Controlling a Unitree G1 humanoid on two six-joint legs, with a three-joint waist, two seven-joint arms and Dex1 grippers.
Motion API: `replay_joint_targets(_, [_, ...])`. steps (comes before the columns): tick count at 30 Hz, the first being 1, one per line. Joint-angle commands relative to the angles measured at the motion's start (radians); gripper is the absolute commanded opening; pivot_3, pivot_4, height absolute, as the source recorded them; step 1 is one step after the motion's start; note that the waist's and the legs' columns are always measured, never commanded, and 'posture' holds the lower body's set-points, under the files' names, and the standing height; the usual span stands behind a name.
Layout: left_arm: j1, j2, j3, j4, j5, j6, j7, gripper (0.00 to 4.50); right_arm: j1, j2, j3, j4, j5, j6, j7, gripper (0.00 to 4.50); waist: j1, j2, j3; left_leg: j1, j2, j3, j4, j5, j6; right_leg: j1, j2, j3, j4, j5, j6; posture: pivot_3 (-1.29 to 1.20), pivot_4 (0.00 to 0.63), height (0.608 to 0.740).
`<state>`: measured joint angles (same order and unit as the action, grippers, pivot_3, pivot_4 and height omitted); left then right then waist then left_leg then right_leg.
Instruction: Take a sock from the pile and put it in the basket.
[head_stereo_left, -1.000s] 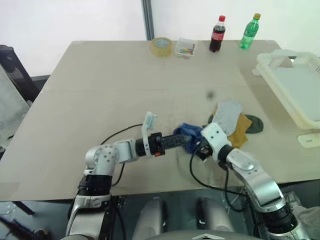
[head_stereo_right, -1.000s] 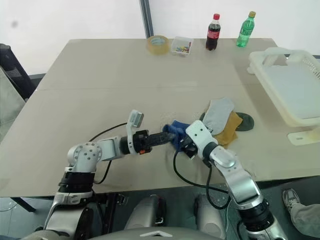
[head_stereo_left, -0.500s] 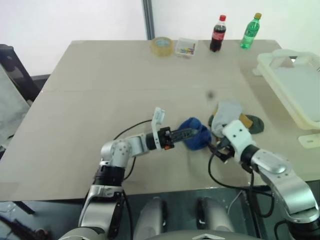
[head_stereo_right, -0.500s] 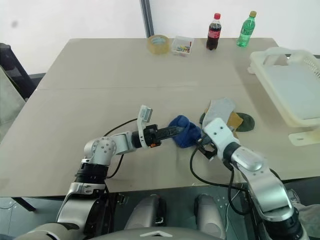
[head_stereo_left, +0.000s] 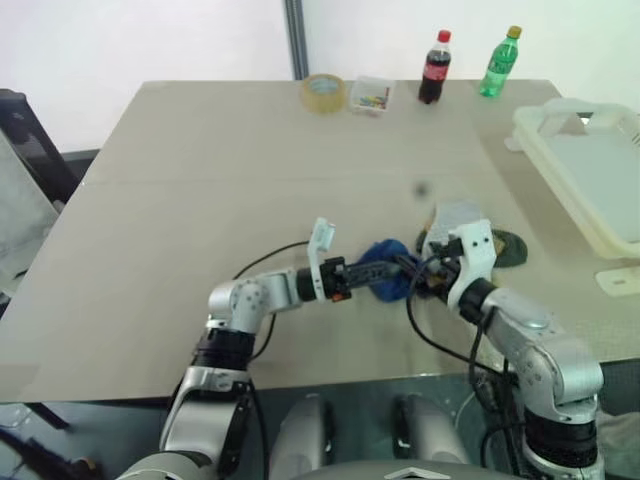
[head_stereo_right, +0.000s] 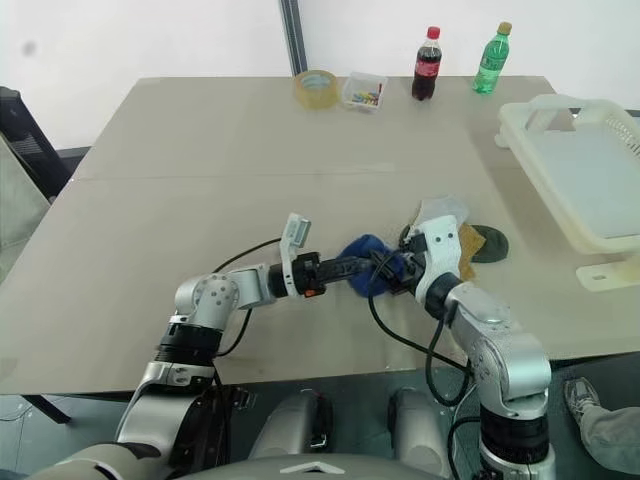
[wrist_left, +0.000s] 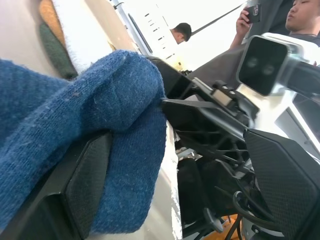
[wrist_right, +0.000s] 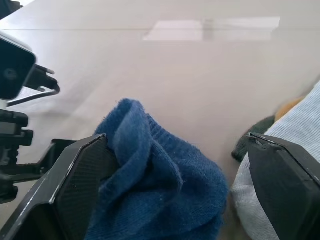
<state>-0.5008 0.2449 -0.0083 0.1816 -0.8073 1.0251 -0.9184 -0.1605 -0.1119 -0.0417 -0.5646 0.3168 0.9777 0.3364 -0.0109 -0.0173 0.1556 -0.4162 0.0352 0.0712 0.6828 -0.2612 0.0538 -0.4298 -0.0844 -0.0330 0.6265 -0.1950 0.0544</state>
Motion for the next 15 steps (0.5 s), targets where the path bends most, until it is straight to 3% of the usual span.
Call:
replay_joint_targets(1, [-0.003,0.0,0.002,0.0,0.003,-0.01,-0.016,4.48,-0.027,0.06,-0.069,0.076,0.085,0.026,-0.013,4.5,0.0,0.0,0.0,0.0,0.0,0.0,0.0,0.0,0.0,0.0,0.0,0.0,0.0,0.0,0.0,0.0,0.15,0.74])
replay_joint_targets(7, [0.022,0.026,0.01,-0.033,0.0,-0.003,-0.026,4.48,-0.072,0.142,-0.211,0.18,0.215,0.18,-0.073,4.5,-0.002,0.0,0.0,0.0,0.001,0.0,0.0,0.0,0.0,0.0,0.001,0.0,0.0,0.0,0.0,0.0,0.15,0.74])
replay_joint_targets(10, [0.045,0.039,0.019,-0.063,-0.009,0.006,-0.025,4.5,-0.105,0.202,-0.3,0.215,0.282,0.276,-0.129,3.72,-0.003,0.001,-0.001,0.001,0.002,0.0,0.0,0.0,0.0,0.0,0.001,0.0,0.001,0.0,0.0,0.0,0.15,0.74])
replay_joint_targets(15, [0.073,0.045,0.037,-0.097,-0.02,0.011,-0.005,4.5,-0.112,0.21,-0.3,0.223,0.337,0.406,-0.147,1.13,-0.005,0.001,-0.001,0.001,0.002,0.0,-0.001,0.0,0.0,0.0,0.0,0.0,0.001,0.0,0.0,0.0,0.15,0.74])
